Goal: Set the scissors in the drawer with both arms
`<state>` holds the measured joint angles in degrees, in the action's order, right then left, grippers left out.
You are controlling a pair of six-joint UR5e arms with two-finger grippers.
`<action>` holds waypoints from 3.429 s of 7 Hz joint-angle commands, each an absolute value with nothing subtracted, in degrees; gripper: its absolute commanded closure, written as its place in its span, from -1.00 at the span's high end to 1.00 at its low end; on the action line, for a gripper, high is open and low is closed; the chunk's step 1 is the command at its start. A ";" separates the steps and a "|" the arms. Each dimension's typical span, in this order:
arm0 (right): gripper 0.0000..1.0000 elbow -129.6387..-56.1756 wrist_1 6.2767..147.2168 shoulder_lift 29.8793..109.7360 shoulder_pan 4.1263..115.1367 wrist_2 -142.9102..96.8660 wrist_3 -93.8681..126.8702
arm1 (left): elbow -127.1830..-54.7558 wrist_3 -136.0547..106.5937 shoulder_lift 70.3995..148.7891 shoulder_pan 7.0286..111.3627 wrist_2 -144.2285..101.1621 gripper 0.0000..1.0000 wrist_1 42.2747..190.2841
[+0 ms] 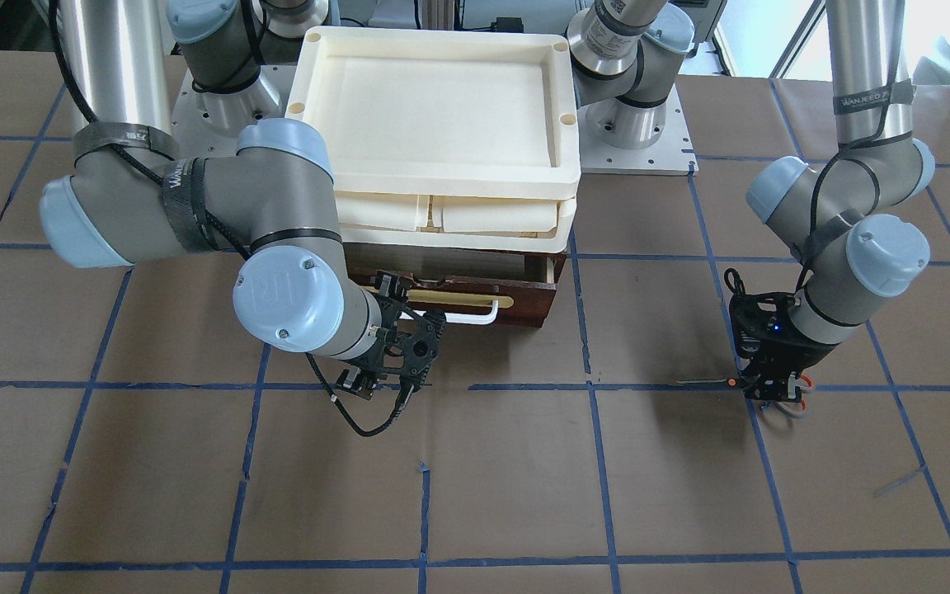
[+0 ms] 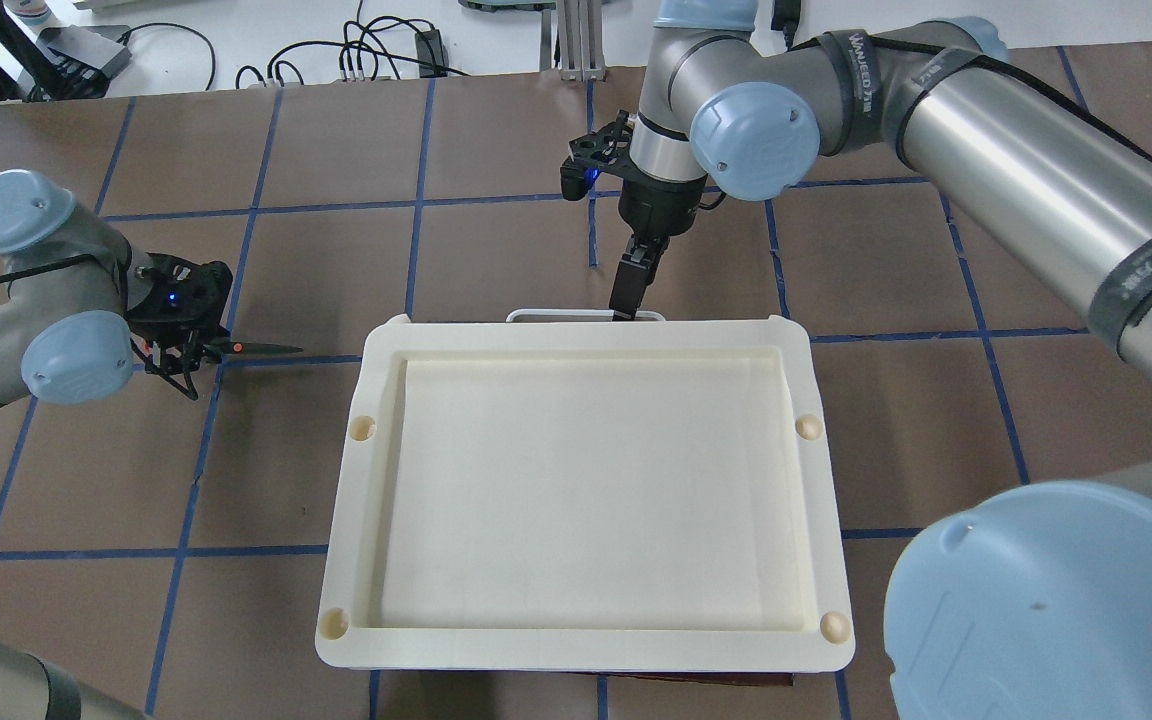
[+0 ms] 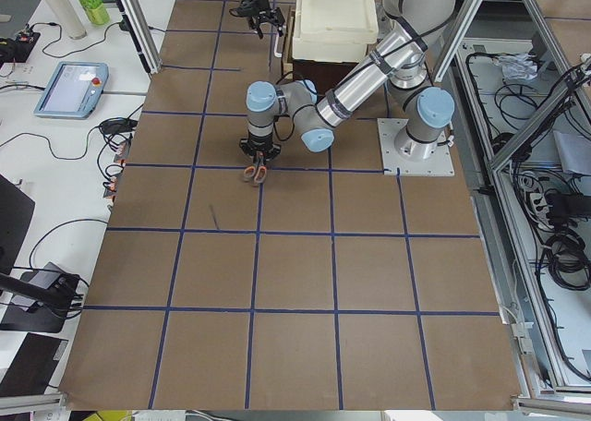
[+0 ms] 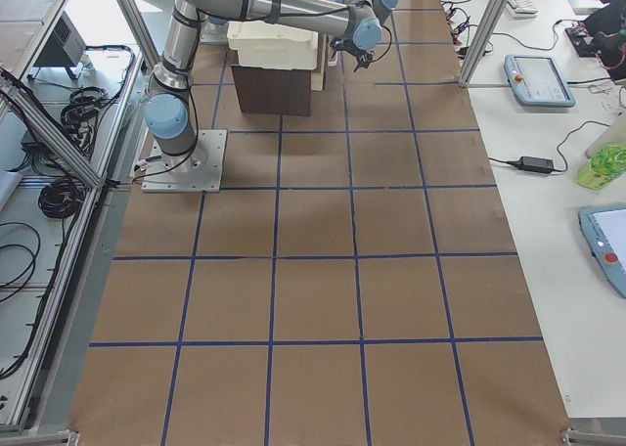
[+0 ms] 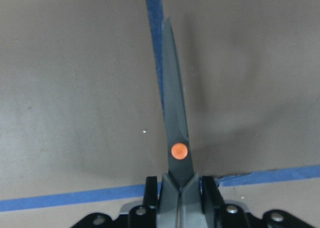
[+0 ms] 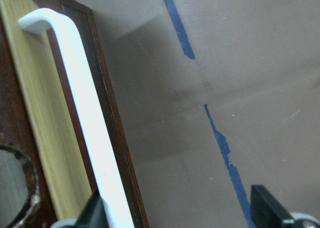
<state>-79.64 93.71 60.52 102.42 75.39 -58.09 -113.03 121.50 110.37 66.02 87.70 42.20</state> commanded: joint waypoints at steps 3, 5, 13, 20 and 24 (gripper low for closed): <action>1.00 -75.95 93.78 58.98 101.95 75.59 -58.53 | -112.59 120.41 108.02 66.79 86.75 -0.64 43.95; 1.00 -72.88 93.78 56.70 101.87 75.67 -58.54 | -112.07 119.28 105.31 67.24 85.09 -0.64 47.00; 1.00 -69.00 93.87 53.62 100.99 75.67 -59.41 | -103.38 114.35 100.11 70.75 84.73 -0.64 64.66; 1.00 -65.04 93.87 50.98 100.55 75.50 -59.33 | -102.13 113.82 98.79 70.93 84.64 -0.64 66.62; 1.00 -62.32 93.96 49.31 100.02 75.50 -58.36 | -99.50 110.06 97.30 72.06 82.01 -0.64 71.08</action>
<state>-63.04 93.95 49.76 100.15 75.50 -58.65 -100.74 111.89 97.68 71.33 82.69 69.09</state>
